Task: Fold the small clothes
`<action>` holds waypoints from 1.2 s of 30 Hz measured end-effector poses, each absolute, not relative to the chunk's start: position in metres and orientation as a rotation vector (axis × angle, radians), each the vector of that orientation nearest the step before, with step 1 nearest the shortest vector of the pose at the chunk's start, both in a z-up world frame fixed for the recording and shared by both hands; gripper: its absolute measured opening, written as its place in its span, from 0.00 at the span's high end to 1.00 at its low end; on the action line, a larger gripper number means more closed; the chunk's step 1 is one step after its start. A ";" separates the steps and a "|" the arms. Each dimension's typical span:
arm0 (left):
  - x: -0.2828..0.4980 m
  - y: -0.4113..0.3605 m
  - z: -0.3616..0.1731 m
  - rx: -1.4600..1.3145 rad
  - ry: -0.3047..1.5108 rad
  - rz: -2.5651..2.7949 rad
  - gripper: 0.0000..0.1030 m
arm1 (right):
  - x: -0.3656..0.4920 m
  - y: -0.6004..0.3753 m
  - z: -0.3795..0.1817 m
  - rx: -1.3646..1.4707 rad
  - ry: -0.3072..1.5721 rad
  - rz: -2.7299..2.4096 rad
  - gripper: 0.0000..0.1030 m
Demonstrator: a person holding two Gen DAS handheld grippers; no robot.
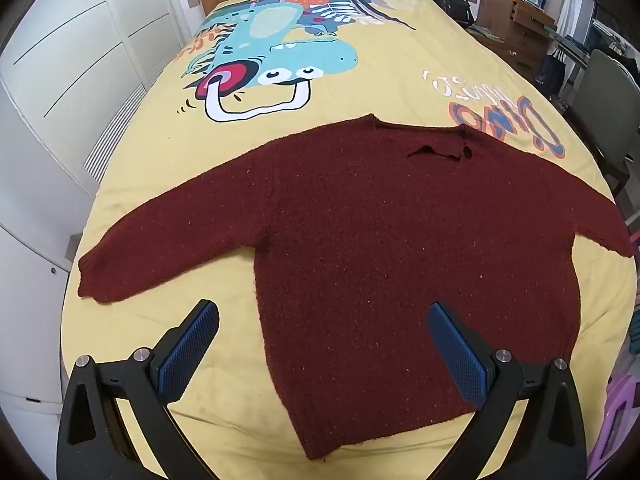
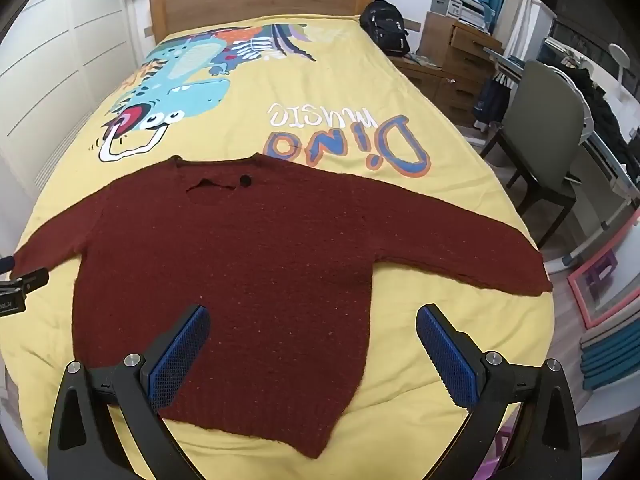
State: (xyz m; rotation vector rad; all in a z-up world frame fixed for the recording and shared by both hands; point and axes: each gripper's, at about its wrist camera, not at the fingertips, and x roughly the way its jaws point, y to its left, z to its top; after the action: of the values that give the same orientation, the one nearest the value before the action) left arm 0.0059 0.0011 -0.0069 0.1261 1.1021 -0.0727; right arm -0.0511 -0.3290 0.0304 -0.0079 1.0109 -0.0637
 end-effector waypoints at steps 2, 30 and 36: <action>0.007 0.000 -0.007 0.127 1.105 -0.074 0.01 | -0.052 -0.330 0.030 -0.009 1.015 -0.066 0.00; 0.006 -0.004 -0.011 0.162 1.093 -0.062 0.01 | -0.054 -0.333 0.029 -0.029 1.028 -0.081 0.00; 0.006 -0.004 -0.012 0.159 1.093 -0.066 0.01 | -0.052 -0.332 0.031 -0.030 1.029 -0.081 0.00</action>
State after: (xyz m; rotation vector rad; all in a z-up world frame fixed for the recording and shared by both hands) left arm 0.0059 -0.0041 -0.0121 0.1586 1.0934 -0.0664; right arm -0.0519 -0.3316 0.0307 -0.0301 1.0291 -0.0809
